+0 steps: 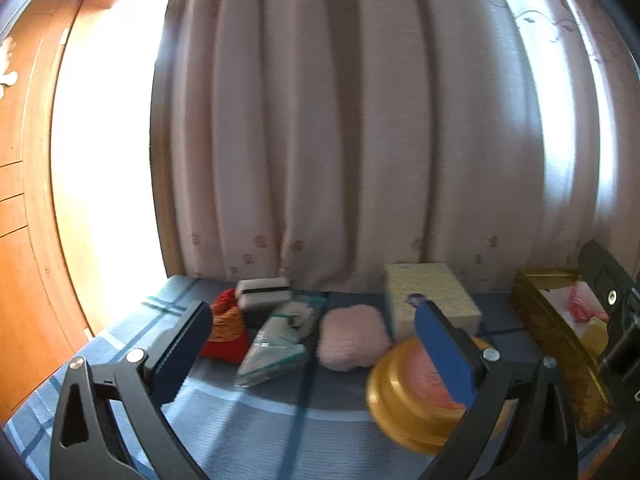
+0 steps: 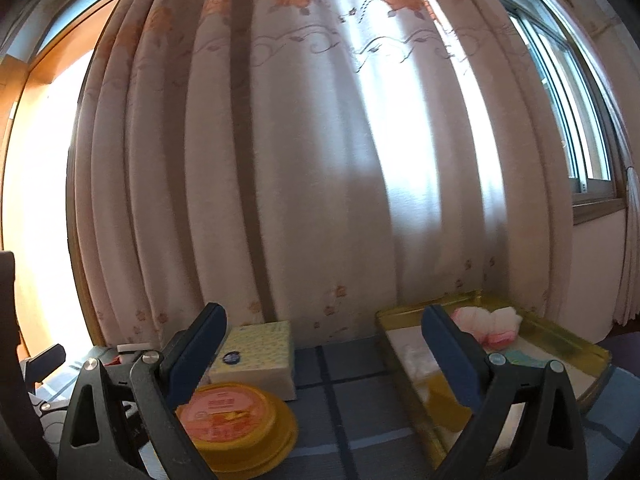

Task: Organize soft objects
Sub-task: 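Withdraw both open tools from the tray back toward the cushion, then grasp the white-and-teal cotton swab bag with the right tool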

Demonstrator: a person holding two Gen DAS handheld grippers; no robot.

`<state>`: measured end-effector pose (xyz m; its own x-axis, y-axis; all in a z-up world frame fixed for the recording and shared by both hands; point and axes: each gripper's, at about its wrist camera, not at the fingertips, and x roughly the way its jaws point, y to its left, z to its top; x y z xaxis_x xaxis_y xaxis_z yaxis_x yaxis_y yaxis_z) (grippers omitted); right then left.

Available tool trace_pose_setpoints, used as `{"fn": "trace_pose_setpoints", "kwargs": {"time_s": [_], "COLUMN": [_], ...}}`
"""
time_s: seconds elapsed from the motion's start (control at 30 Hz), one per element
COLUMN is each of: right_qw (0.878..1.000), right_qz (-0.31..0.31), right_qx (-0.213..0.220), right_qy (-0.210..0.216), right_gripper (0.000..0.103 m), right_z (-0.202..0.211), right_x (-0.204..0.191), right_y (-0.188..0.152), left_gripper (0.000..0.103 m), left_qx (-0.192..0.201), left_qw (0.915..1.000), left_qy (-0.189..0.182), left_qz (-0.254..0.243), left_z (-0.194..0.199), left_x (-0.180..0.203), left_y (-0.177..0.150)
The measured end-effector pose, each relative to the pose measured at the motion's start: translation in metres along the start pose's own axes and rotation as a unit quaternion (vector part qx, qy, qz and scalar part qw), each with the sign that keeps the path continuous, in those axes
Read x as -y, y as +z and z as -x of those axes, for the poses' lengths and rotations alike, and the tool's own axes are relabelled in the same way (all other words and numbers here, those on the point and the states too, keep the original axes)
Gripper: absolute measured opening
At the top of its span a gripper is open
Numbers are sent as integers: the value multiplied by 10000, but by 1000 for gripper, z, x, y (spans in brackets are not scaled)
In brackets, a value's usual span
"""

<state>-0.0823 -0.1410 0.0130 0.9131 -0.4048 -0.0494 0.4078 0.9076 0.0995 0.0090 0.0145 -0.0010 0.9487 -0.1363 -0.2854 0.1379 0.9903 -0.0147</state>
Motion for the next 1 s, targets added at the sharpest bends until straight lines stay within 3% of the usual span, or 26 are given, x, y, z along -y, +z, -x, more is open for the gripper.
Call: {"fn": "trace_pose_setpoints", "kwargs": {"time_s": [0.4,0.73,1.0], "right_qw": [9971,9899,9805], "right_qz": [93,244,574], "right_qx": [-510,-953,-1240], "right_qy": [558,1021,1413], "right_gripper": [99,99,99], "right_z": [-18,-32,-48], "right_x": [-48,-90,-132], "right_y": [-9,-20,-29], "left_gripper": [102,102,102], "left_qx": [-28,-148,-481], "left_qw": [9977,9856,9795], "left_qy": [678,1661,1860], "left_qz": [73,271,611], "left_z": [-14,-36,-56], "left_x": [-71,-135,-158], "left_y": [5,12,13]}}
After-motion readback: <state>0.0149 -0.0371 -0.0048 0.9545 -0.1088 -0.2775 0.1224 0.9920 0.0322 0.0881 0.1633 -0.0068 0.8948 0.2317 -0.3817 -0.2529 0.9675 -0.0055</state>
